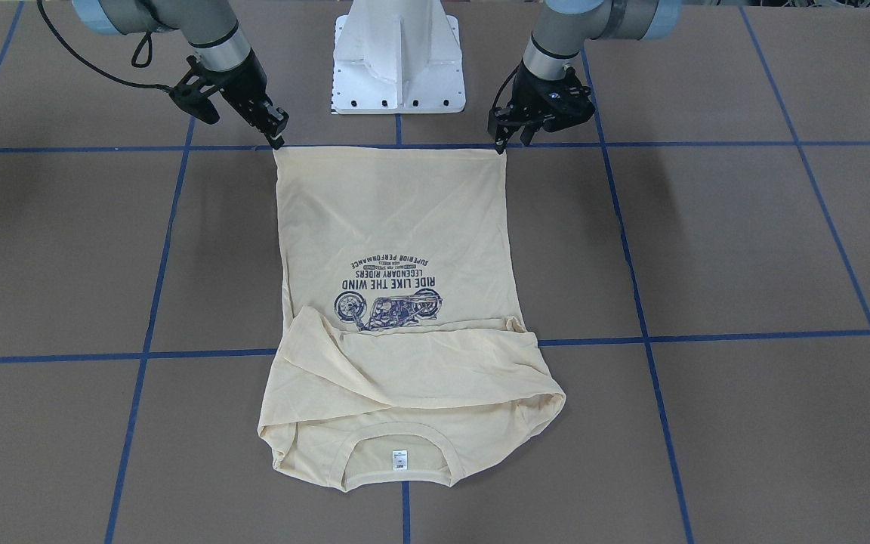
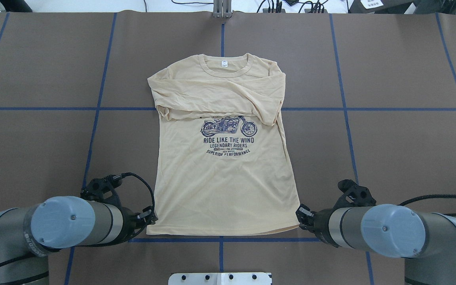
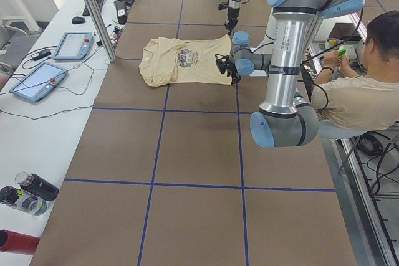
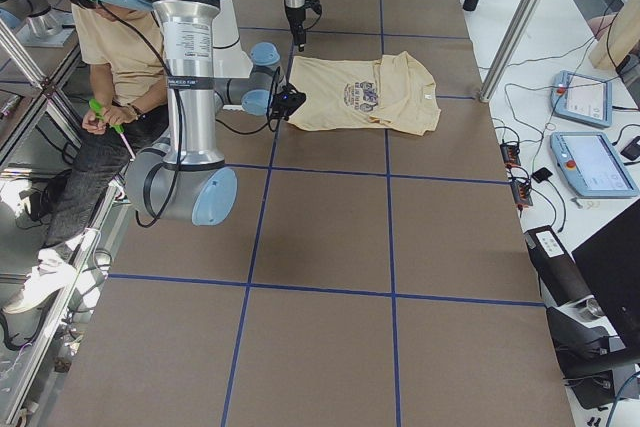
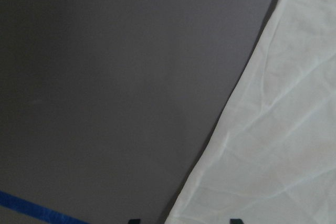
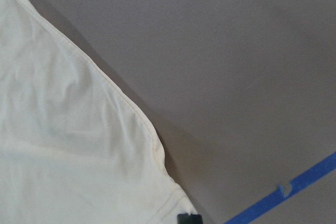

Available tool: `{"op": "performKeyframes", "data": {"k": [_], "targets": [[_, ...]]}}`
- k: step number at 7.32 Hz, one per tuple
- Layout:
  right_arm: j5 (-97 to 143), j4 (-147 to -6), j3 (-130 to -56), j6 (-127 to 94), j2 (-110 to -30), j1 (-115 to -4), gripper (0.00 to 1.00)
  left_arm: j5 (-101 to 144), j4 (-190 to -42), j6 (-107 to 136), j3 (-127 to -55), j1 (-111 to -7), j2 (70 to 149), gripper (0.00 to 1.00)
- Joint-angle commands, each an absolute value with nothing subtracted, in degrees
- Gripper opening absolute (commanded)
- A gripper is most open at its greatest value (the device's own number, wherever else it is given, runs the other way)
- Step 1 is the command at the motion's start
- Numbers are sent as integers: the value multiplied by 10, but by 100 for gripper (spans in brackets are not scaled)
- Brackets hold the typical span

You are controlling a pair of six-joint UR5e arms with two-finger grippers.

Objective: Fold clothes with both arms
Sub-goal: 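Move the left gripper to the hem corner nearest it and grasp both hem corners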

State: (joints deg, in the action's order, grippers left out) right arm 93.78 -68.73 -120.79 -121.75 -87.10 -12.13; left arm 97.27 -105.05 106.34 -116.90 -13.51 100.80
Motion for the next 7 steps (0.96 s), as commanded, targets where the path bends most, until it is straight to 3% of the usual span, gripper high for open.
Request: {"op": "performKeyframes", "data": {"k": [1, 3, 5, 7], "targets": [[938, -686, -1208, -1218, -871, -121, 0, 973, -1052, 1078, -1138, -121, 1028, 59], [938, -687, -1208, -1218, -871, -121, 0, 972, -1053, 1078, -1135, -120, 1034, 56], [938, -687, -1209, -1218, -871, -121, 0, 972, -1052, 1078, -1136, -120, 1031, 44], [938, -686, -1209, -1230, -870, -120, 0, 973, -1054, 1076, -1136, -121, 1027, 44]]}}
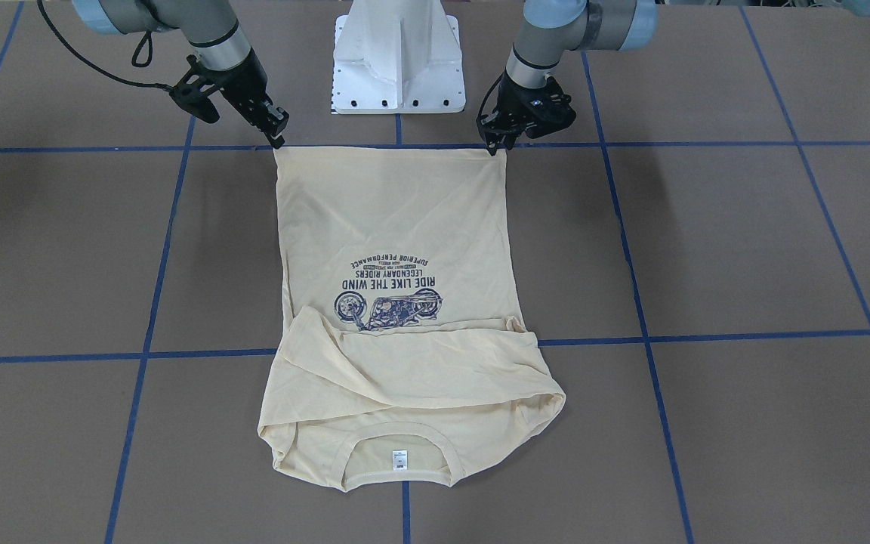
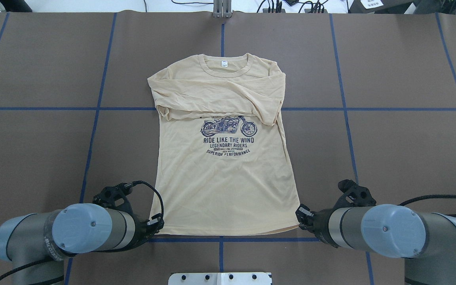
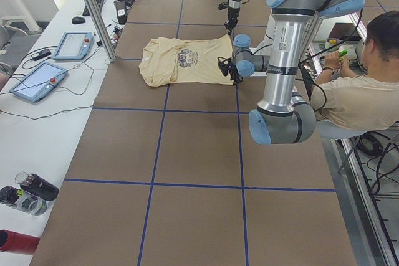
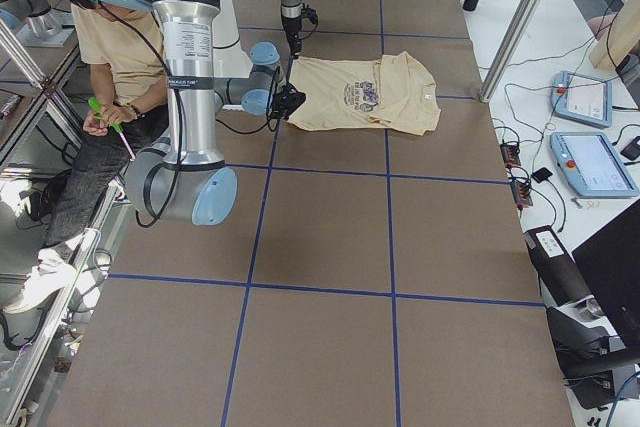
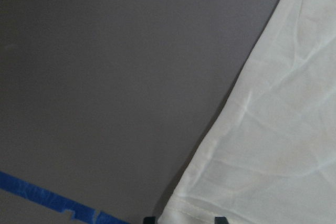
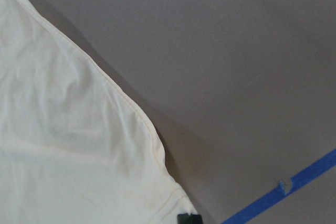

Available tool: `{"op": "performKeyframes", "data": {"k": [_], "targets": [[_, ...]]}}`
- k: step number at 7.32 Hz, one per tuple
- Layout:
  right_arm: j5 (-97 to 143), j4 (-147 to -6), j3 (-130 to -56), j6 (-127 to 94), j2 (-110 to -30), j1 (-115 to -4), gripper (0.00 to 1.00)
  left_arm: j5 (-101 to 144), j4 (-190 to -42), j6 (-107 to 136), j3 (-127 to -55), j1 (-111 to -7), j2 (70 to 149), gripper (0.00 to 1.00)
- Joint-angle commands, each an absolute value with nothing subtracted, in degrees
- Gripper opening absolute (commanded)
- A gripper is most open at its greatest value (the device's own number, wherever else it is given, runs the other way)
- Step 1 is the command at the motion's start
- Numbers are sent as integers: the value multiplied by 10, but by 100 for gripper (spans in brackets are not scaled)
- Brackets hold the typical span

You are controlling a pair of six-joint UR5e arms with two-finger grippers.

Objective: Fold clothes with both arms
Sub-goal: 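Move the left gripper to the hem corner nearest it and grasp both hem corners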

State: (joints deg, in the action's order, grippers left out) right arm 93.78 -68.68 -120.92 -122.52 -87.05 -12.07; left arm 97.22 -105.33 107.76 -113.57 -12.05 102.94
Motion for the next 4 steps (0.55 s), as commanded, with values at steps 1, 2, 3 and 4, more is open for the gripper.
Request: {"op": "performKeyframes", "data": {"k": [1, 2, 3, 4], "targets": [[938, -686, -1209, -1230, -870, -120, 0, 973, -1054, 1077, -1136, -120, 1028, 44], [938, -686, -1209, -1230, -870, -120, 0, 975, -1054, 1077, -1136, -120, 1028, 44], [938, -687, -1209, -1230, -870, -120, 0, 976, -1056, 1077, -1129, -120, 1028, 42], [938, -686, -1209, -1230, -870, -120, 0, 977, -1056, 1076, -1129, -120, 1031, 42]]}}
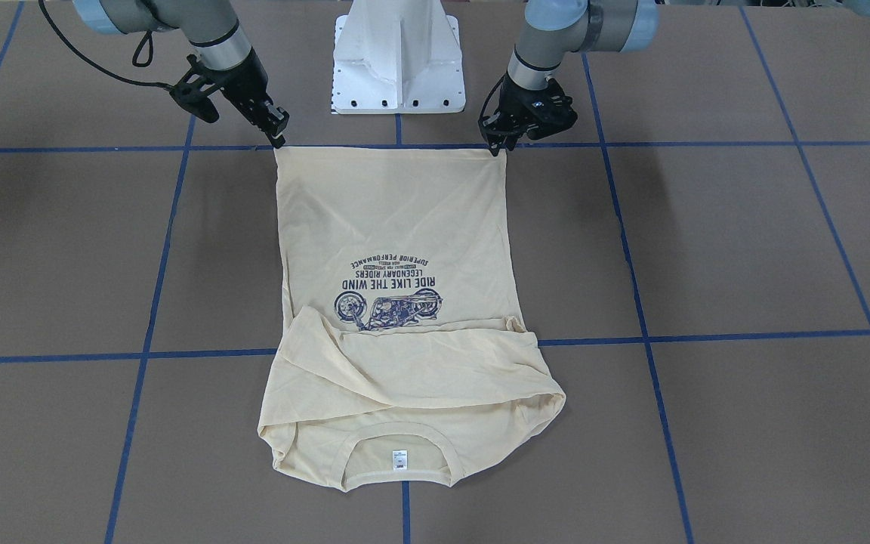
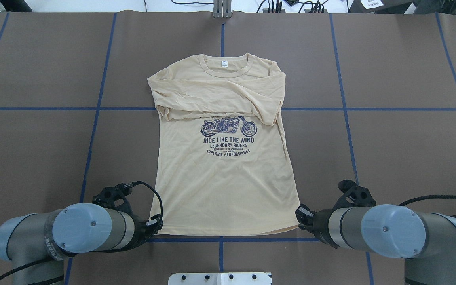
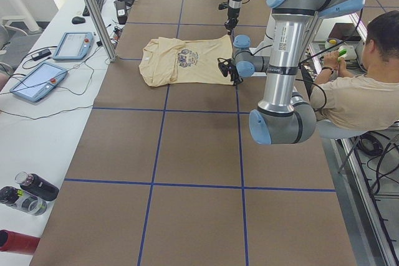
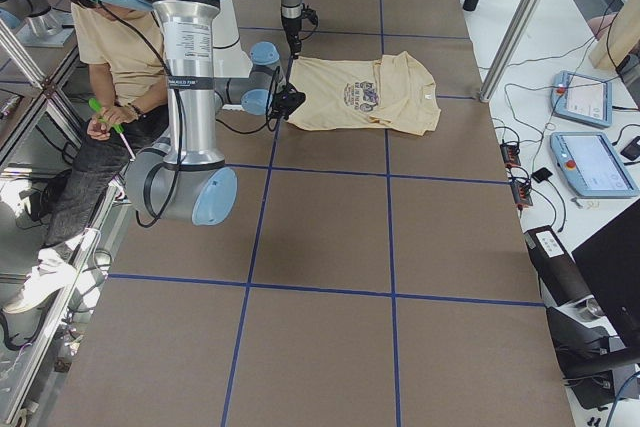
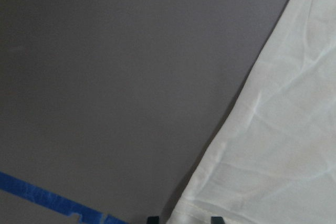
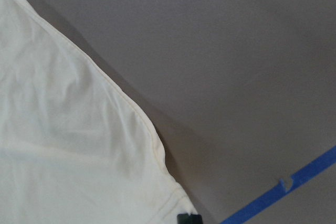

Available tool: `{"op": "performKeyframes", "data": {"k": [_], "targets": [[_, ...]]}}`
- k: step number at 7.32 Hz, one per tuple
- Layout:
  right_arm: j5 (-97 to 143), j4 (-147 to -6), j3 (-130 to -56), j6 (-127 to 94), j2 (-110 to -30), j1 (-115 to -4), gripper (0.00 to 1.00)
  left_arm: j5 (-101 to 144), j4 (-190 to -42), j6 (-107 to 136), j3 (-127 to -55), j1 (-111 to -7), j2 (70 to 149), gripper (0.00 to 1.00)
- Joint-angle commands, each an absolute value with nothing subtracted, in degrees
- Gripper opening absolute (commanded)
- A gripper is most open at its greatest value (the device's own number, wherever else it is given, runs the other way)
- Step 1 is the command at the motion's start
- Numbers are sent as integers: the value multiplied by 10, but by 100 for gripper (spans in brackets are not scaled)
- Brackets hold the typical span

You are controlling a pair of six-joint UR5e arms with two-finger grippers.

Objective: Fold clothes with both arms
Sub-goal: 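Move the left gripper to the hem corner nearest it and grasp both hem corners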

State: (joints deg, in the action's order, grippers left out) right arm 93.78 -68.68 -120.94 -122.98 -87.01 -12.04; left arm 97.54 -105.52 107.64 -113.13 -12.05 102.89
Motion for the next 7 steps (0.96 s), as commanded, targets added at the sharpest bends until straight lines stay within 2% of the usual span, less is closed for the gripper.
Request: {"op": "performKeyframes", "data": {"k": [1, 2, 3, 4, 7], "targets": [[938, -686, -1209, -1230, -870, -120, 0, 977, -1056, 1076, -1129, -120, 1030, 42], [938, -687, -1209, -1230, -870, -120, 0, 978, -1056, 1076, -1129, -120, 1030, 26], [938, -687, -1209, -1230, -870, -120, 0, 978, -1056, 1074, -1128, -121, 1028, 6], [938, -686, -1209, -1230, -870, -120, 0, 978, -1056, 1075, -1129, -122, 1028, 0], [944, -688, -1220, -1230, -873, -122, 0, 980, -1049, 1076, -1196, -130, 1010, 0]]}}
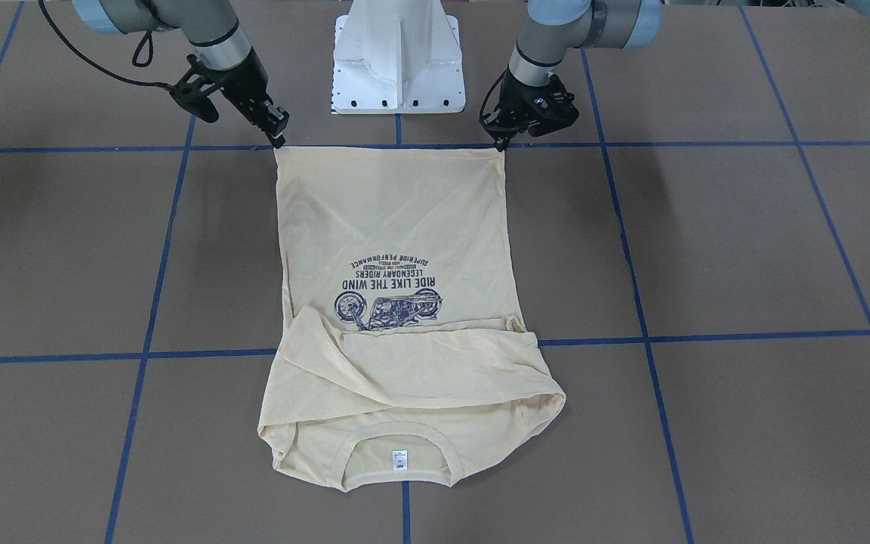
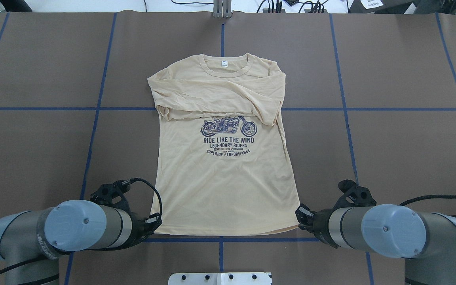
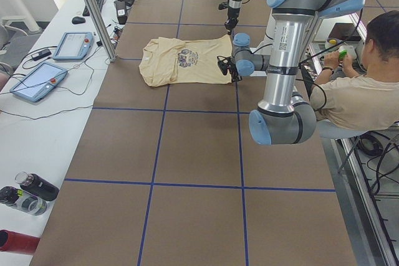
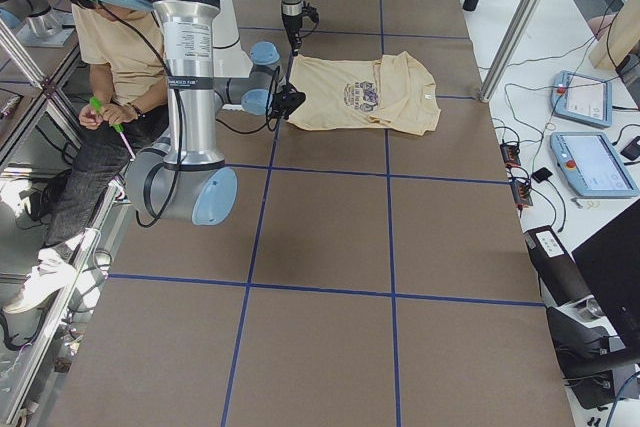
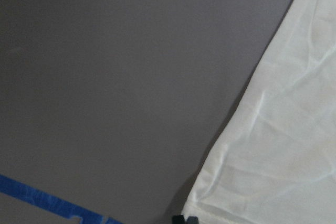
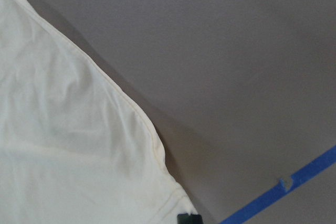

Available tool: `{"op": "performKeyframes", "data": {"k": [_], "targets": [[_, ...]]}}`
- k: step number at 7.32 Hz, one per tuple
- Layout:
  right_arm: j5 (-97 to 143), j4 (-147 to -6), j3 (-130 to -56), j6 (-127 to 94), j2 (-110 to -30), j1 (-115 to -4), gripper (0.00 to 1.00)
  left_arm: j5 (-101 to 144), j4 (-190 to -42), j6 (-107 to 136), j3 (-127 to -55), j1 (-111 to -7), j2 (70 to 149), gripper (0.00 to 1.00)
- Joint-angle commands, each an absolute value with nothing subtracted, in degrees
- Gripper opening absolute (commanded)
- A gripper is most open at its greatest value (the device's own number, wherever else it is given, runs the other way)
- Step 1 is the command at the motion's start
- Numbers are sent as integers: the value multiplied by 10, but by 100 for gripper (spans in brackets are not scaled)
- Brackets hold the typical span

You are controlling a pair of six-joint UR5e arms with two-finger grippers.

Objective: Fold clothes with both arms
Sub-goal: 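Lift the hem with both grippers and fold it toward the collar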

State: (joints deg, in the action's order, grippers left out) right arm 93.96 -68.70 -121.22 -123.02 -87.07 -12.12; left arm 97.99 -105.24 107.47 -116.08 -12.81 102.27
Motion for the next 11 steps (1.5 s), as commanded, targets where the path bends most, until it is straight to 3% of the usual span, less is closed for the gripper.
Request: {"op": "performKeyframes", "data": {"k": [1, 5, 7, 9, 11], "targets": [[946, -689, -1233, -1230, -888, -121, 0, 982, -1047, 1078, -1231, -129, 992, 0], [1009, -693, -1310, -1255, -923, -122, 0, 1027, -1002, 1168, -1320, -125, 992, 0], [1038, -693, -1322, -1255, -917, -156, 0, 1026, -1004, 1158, -1318, -137, 1005, 0], [1127, -695, -1263, -1254, -849, -269, 0, 1030, -1001, 1075, -1309, -233, 1038, 0], [1212, -702, -1156, -1252, -752, -380, 0, 1032, -1002, 1035, -1250, -296, 1069, 0]]}}
